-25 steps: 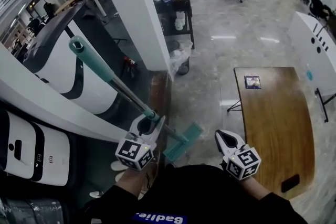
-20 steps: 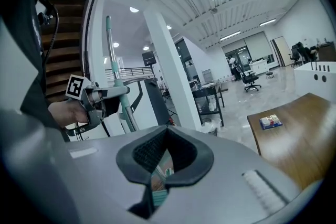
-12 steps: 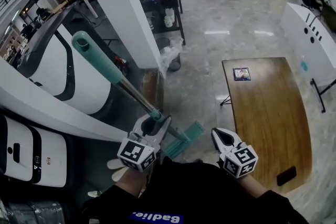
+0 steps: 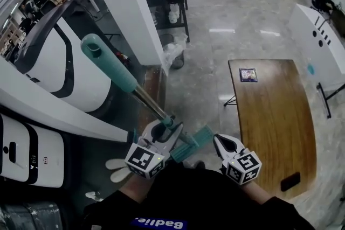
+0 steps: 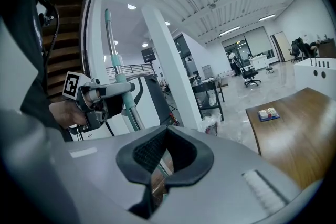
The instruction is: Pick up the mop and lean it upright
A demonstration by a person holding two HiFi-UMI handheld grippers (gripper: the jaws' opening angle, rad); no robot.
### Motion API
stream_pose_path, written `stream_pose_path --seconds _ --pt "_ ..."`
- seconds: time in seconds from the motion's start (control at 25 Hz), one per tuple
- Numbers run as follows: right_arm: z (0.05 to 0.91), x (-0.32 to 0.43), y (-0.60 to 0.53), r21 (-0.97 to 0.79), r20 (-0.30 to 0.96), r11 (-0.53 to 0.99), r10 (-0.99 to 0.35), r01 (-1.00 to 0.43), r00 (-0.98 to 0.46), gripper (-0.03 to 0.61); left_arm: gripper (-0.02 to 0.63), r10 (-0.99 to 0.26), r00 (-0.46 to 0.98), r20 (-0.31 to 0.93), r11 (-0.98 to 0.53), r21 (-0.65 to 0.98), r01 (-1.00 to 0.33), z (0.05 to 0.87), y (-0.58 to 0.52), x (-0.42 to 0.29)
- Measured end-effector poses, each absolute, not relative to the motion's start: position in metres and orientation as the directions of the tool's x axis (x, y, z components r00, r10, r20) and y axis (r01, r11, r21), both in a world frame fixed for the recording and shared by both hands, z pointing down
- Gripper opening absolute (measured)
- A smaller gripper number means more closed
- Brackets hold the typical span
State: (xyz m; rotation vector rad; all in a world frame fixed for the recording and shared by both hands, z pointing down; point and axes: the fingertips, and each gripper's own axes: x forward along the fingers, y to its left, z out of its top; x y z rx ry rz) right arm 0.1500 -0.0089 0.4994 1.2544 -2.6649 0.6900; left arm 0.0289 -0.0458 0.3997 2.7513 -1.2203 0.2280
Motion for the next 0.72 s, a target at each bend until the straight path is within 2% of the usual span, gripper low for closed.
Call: stream_pose_path --seconds 0.36,0.72 --pt "0.507 0.134 -0.036 -0.334 0.332 0.549 -0.693 -0.766 -0.641 0.005 0.141 -0.706 0.686 0.174 -0.687 0.065 -0.723 0.408 -0.073 0.020" --pt "0.511 0.104 -0.105 -0.296 0.375 0.521 -0.707 -0.800 -0.599 0.005 0.141 -0.658 0.736 0.156 -0.731 0.101 -0.675 0.425 -0.150 -0.010"
